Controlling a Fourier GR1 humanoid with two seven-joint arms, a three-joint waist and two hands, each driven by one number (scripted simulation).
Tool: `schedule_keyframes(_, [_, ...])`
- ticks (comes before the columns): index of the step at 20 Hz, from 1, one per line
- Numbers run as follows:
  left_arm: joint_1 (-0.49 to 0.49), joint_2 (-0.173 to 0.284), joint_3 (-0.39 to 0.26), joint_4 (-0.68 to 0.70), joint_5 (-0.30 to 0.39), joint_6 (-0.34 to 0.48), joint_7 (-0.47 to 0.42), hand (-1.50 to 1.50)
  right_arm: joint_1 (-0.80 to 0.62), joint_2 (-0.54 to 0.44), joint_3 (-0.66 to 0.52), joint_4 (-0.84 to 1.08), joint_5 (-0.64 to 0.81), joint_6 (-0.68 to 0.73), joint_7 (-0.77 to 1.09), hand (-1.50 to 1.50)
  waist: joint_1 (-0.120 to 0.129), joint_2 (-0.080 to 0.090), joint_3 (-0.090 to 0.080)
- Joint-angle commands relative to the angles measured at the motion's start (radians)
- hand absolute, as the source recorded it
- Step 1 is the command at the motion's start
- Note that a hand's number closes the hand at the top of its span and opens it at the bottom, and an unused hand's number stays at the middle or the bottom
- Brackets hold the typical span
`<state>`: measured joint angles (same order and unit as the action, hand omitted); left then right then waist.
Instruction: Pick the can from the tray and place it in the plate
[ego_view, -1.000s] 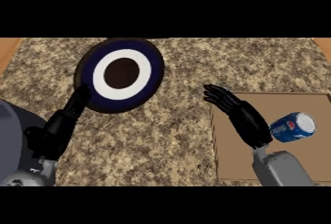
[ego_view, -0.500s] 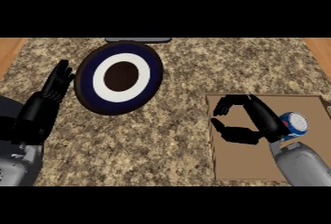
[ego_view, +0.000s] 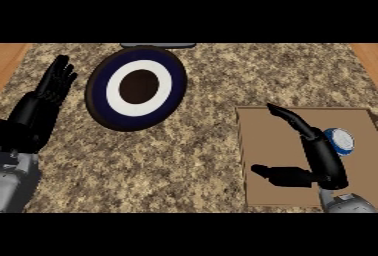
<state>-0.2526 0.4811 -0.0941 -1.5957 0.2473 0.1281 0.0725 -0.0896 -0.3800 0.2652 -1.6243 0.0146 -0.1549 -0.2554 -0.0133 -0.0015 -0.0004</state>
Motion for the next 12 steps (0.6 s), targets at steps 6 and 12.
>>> schedule_keyframes(6, [0.002, -0.017, 0.011, 0.018, -0.024, -0.018, -0.022, 0.0, -0.054, -0.323, -0.148, -0.205, 0.066, 0.125, 0.346, -1.5, -0.003, -0.004, -0.003])
schedule_keyframes(12, [-0.02, -0.033, 0.001, 0.01, -0.035, -0.014, 0.0, 0.0, -0.089, -0.512, -0.082, -0.254, 0.112, 0.336, 0.677, -1.5, 0.002, -0.003, -0.005])
